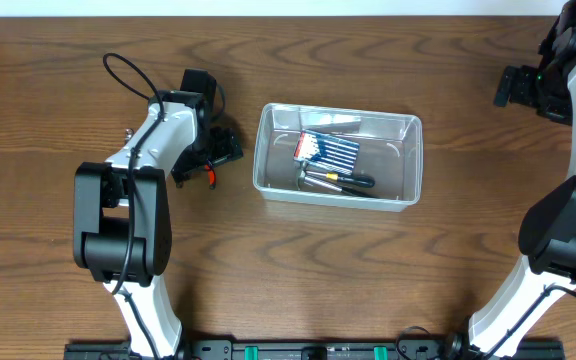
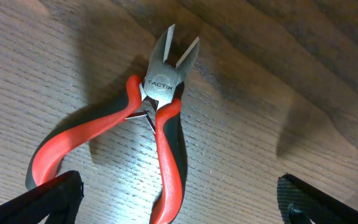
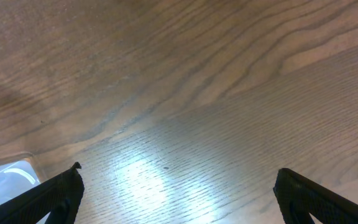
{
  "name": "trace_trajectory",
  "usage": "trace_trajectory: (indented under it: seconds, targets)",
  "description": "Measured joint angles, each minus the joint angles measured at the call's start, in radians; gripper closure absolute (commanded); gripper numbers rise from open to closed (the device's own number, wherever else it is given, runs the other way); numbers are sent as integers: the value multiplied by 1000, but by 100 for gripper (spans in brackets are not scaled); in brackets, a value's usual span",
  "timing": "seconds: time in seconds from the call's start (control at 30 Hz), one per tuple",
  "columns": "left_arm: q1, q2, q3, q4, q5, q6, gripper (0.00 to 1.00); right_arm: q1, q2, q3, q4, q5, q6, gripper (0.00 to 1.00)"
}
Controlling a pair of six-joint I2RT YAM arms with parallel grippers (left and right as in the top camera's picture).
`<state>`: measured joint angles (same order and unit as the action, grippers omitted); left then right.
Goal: Pack container
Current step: 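Lower the left gripper and close it on the pliers' joint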
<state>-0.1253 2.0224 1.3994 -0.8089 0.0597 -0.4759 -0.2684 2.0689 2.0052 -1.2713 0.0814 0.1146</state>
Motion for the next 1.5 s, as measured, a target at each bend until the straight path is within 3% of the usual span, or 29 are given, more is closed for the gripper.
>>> trace_trajectory:
  seconds: [1.07, 1.2, 1.37, 1.5]
  targets:
    - [0, 41, 2, 32, 4, 0, 1, 0, 0, 0, 0, 0, 0, 1]
    - [0, 41, 2, 39, 3, 0, 12, 0, 0, 0, 0, 0, 0, 1]
    - [0, 41, 2, 43, 0, 1, 18, 0, 0, 0, 0, 0, 0, 1]
    - [0, 41, 2, 44, 0, -3, 35, 0, 0, 0, 0, 0, 0, 1]
